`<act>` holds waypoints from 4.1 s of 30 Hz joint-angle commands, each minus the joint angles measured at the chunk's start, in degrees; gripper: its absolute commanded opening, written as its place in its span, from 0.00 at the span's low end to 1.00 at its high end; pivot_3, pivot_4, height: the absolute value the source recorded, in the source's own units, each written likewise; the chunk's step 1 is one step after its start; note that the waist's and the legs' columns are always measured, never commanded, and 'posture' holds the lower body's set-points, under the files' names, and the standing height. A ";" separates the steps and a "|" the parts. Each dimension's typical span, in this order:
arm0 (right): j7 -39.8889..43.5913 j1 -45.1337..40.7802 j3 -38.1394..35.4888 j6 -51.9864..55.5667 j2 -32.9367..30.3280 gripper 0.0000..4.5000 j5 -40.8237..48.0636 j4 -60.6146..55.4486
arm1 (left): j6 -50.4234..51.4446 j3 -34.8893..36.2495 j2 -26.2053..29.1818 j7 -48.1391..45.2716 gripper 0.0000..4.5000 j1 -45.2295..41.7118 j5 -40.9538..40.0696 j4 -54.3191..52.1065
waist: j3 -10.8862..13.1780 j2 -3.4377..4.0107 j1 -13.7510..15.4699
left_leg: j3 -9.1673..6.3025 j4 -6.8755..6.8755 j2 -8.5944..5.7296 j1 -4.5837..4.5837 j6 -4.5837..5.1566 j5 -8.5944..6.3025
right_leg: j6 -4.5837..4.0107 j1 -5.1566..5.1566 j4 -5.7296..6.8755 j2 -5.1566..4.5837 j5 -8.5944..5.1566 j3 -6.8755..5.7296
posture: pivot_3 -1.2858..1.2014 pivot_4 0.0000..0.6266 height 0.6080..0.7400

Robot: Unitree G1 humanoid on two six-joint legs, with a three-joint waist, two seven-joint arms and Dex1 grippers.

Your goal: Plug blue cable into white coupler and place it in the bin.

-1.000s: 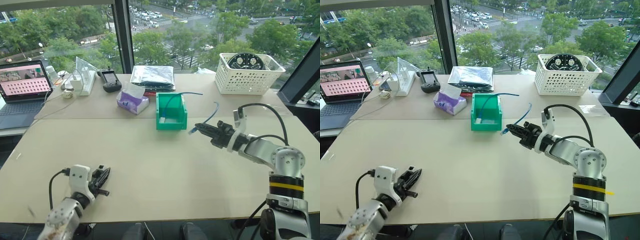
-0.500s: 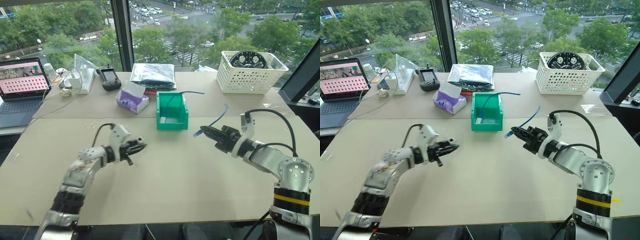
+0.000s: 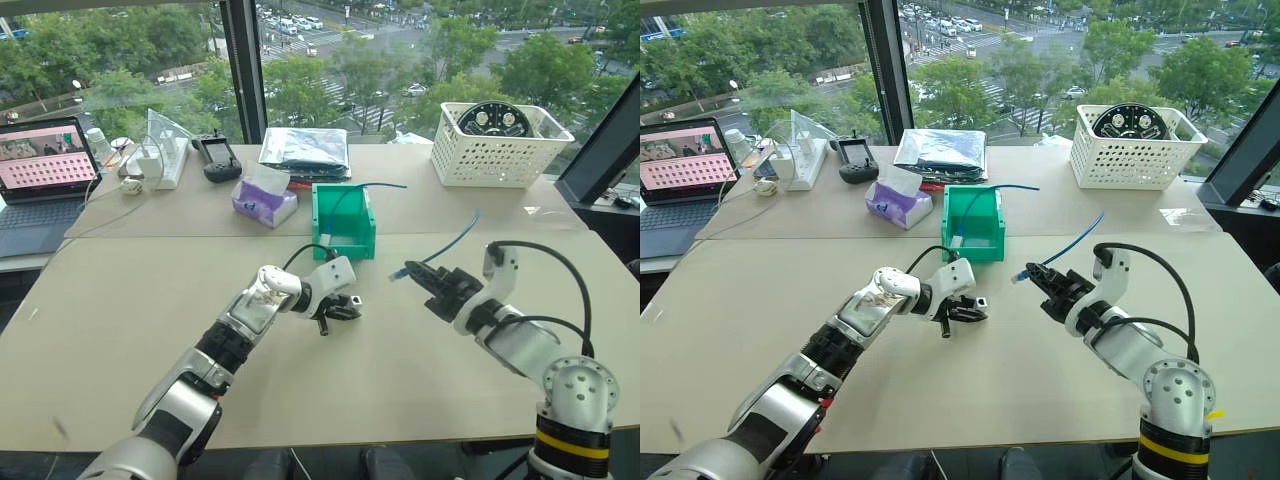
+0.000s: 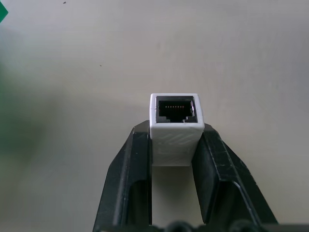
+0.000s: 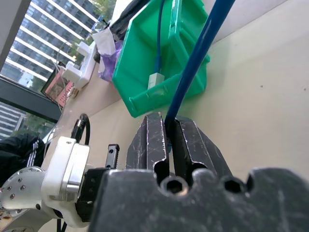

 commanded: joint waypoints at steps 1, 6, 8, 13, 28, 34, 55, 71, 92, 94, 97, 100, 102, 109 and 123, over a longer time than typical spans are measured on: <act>-1.07 0.43 1.64 -2.82 1.28 0.00 -1.28 -3.10 | 3.46 -1.10 -1.60 0.78 0.15 -0.37 1.30 -0.66 | 0.00 -0.01 0.09 | 0.01 0.02 0.00 0.00 0.00 0.00 | 0.02 0.01 0.00 0.00 0.01 0.01 | 0.52 0.24 0.96; -0.88 0.76 4.49 -3.48 1.94 0.00 -4.23 -2.47 | 6.57 -1.12 -3.18 1.63 0.15 0.04 1.36 -2.71 | -0.01 0.00 0.30 | -0.01 0.02 0.00 0.01 0.00 0.00 | 0.01 0.01 0.00 0.00 0.02 0.00 | 0.52 0.24 0.96; -0.39 0.55 5.42 -3.56 2.02 0.00 -5.62 -1.79 | 7.94 -0.81 -3.86 2.11 0.15 -0.01 1.14 -3.49 | -0.01 0.00 0.42 | 0.00 0.02 -0.02 0.01 0.00 0.00 | 0.01 0.02 0.00 0.00 0.02 0.01 | 0.52 0.24 0.96; 1.50 0.60 6.04 -3.34 1.47 0.00 -8.05 -0.41 | 10.37 -0.08 -5.43 2.97 0.15 -0.73 0.61 -4.40 | -0.01 0.00 0.62 | 0.00 0.02 -0.03 0.00 0.00 0.00 | 0.01 0.01 -0.01 -0.01 0.02 0.00 | 0.52 0.24 0.96; 4.89 0.17 8.15 -1.66 1.85 0.00 -14.64 1.33 | 15.04 0.89 -6.32 4.56 0.15 -0.39 -0.53 -6.71 | -0.01 0.00 0.50 | 0.00 0.01 -0.03 0.01 0.00 0.00 | 0.00 0.00 0.01 0.00 0.03 0.00 | 0.52 0.24 0.96; 4.70 0.52 8.62 -0.44 1.75 0.00 -15.00 0.12 | 16.24 1.34 -6.85 5.51 0.15 -0.47 -1.12 -6.57 | -0.02 0.00 0.53 | 0.00 0.02 -0.03 0.03 0.00 0.00 | 0.00 0.01 0.04 0.00 0.03 0.01 | 0.52 0.24 0.96; 3.13 -3.10 11.83 5.55 -0.45 0.00 -18.99 -4.31 | 19.26 2.52 -9.20 10.77 0.15 -2.14 -0.39 -4.47 | -0.03 -0.01 0.66 | 0.00 0.23 -0.06 0.07 -0.02 0.02 | 0.00 0.02 0.32 0.00 0.03 0.03 | 0.52 0.24 0.96; 4.51 -2.52 14.05 7.44 4.22 0.00 -23.64 -3.85 | 21.84 3.06 -10.40 11.57 0.15 -3.50 -1.07 -4.92 | -0.05 -0.02 0.55 | 0.02 0.28 -0.07 0.25 -0.05 0.05 | 0.05 0.05 0.59 0.00 -0.02 0.10 | 0.52 0.24 0.96; 18.08 2.90 20.96 3.82 1.10 0.00 -40.09 4.15 | 24.75 3.64 -8.73 12.16 0.15 -0.81 -1.86 -10.24 | -0.39 -0.04 -0.13 | 0.02 0.27 -0.03 0.49 -0.04 0.03 | 0.34 0.20 0.64 0.03 -0.28 0.10 | 0.52 0.24 0.96; 19.23 2.80 21.38 3.33 1.36 0.00 -41.58 5.12 | 24.77 3.77 -8.57 12.25 0.15 -0.80 -1.98 -10.38 | -0.46 -0.05 -0.23 | 0.02 0.27 0.00 0.52 -0.04 0.03 | 0.34 0.22 0.64 0.06 -0.29 0.10 | 0.52 0.24 0.96; 20.78 2.66 21.75 2.85 1.52 0.00 -43.39 6.34 | 24.90 3.92 -8.39 12.52 0.15 -0.70 -2.17 -10.70 | -0.51 -0.06 -0.44 | 0.01 0.26 0.02 0.55 -0.04 0.03 | 0.34 0.23 0.65 0.07 -0.30 0.10 | 0.52 0.24 0.96; 22.41 2.69 21.97 3.47 1.48 0.00 -44.23 6.77 | 24.98 3.89 -8.02 12.90 0.15 -0.41 -2.33 -11.07 | -0.53 -0.07 -0.50 | 0.01 0.26 0.03 0.58 -0.04 0.03 | 0.34 0.25 0.66 0.07 -0.30 0.10 | 0.52 0.24 0.96; 23.34 2.93 22.11 4.11 1.36 0.00 -44.51 6.73 | 25.03 3.80 -7.87 13.16 0.15 -0.25 -2.50 -11.32 | -0.55 -0.07 -0.51 | 0.01 0.26 0.04 0.58 -0.05 0.03 | 0.34 0.25 0.66 0.07 -0.30 0.10 | 0.52 0.24 0.96; 26.44 3.57 23.51 3.80 0.01 0.00 -48.06 9.50 | 25.42 4.03 -7.62 14.25 0.15 0.24 -2.99 -12.30 | -0.84 -0.17 -0.52 | 0.00 0.23 0.05 0.60 -0.05 0.03 | 0.32 0.25 0.66 0.08 -0.31 0.10 | 0.52 0.24 0.96; 34.72 3.02 26.15 6.96 -1.03 0.00 -48.94 13.12 | 26.45 4.36 -6.61 16.08 0.15 1.93 -3.80 -15.05 | -1.79 -0.44 -0.75 | 0.00 -0.09 0.16 0.99 -0.07 0.01 | 0.13 0.47 0.64 0.16 -0.53 0.09 | 0.52 0.24 0.96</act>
